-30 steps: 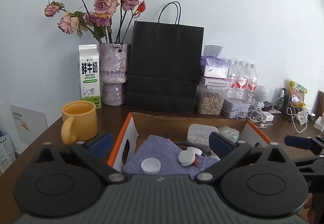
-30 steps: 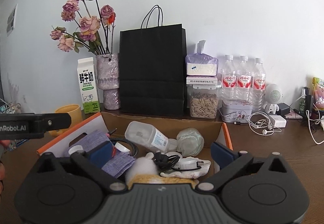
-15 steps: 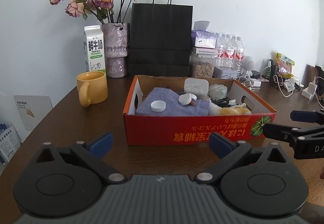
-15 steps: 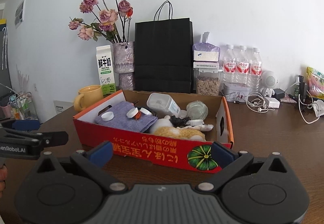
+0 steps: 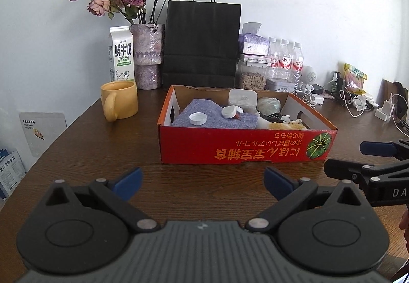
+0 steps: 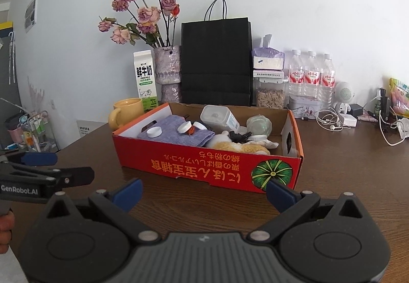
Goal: Organize objects
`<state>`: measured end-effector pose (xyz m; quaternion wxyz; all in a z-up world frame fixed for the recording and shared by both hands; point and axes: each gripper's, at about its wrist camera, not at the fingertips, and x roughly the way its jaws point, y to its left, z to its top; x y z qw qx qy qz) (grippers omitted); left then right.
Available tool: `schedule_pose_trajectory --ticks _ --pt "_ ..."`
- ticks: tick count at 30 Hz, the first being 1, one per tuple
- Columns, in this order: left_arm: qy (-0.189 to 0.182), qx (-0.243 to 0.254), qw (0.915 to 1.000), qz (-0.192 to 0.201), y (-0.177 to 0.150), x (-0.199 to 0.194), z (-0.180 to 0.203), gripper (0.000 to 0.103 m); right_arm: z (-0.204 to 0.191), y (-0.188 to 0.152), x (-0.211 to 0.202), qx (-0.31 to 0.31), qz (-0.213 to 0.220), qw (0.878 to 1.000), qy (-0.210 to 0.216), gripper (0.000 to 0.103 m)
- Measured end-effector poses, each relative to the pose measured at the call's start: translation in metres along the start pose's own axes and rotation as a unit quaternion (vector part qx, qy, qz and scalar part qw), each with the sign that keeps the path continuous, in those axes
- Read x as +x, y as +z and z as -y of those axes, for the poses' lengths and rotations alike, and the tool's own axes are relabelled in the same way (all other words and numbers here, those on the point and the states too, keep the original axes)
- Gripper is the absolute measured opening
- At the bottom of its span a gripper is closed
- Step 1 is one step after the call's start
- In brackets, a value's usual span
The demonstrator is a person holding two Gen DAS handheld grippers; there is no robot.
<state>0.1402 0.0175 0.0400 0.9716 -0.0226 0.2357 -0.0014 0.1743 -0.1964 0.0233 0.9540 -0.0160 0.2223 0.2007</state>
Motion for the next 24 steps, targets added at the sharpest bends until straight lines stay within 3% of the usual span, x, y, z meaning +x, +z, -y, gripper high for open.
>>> schedule_pose_trajectory --ticks 24 --pt "0.000 -0.007 1.0000 -0.004 -0.0020 0.0006 -0.0003 0.103 -0.0008 -0.0005 -0.0028 0.001 0.002 1.000 -0.003 0.103"
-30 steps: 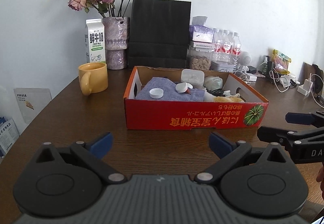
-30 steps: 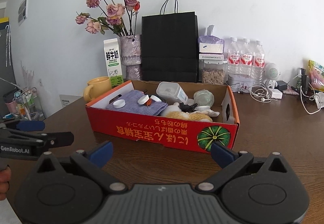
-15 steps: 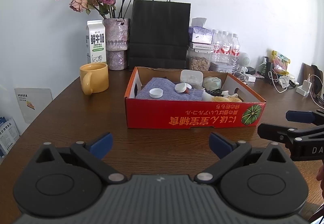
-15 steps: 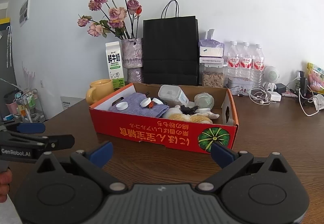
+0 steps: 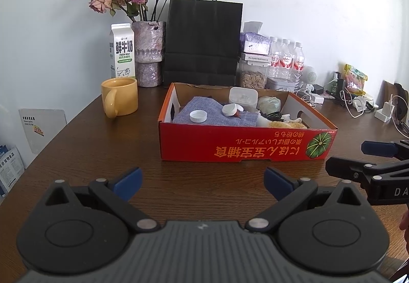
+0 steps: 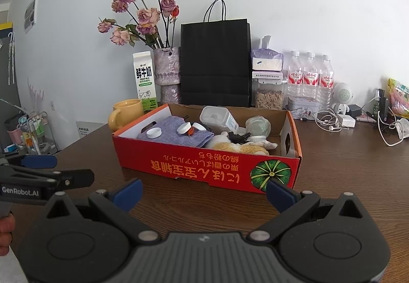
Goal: Organize objects
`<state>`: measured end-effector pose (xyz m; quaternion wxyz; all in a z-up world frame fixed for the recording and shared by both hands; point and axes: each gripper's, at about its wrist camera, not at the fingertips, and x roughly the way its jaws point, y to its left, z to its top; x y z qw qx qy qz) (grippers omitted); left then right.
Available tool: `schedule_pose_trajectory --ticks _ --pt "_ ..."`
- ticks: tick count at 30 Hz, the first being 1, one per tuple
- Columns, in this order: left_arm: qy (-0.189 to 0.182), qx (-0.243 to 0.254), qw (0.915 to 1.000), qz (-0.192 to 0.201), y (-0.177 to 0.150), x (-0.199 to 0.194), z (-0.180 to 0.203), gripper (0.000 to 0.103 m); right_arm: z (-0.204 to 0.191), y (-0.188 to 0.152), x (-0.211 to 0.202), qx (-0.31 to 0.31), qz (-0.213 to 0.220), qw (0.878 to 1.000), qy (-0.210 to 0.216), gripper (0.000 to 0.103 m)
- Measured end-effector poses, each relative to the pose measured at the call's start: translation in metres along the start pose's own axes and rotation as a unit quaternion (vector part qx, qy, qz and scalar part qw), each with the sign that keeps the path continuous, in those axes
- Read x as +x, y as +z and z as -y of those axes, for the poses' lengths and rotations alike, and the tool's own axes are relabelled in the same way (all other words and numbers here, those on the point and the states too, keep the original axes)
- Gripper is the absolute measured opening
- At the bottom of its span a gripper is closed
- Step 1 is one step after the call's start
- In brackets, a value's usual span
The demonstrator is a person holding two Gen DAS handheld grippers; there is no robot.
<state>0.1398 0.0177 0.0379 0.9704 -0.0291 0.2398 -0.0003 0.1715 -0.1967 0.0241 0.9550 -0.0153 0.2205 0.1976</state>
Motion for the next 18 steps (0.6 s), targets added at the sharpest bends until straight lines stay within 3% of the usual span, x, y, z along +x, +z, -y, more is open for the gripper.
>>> schedule_pose_trajectory --ticks 18 --pt "-0.008 -0.003 0.9999 0.007 0.0014 -0.0030 0.0007 0.103 -0.0006 -0.0002 0.0005 0.000 0.000 1.000 0.000 0.103"
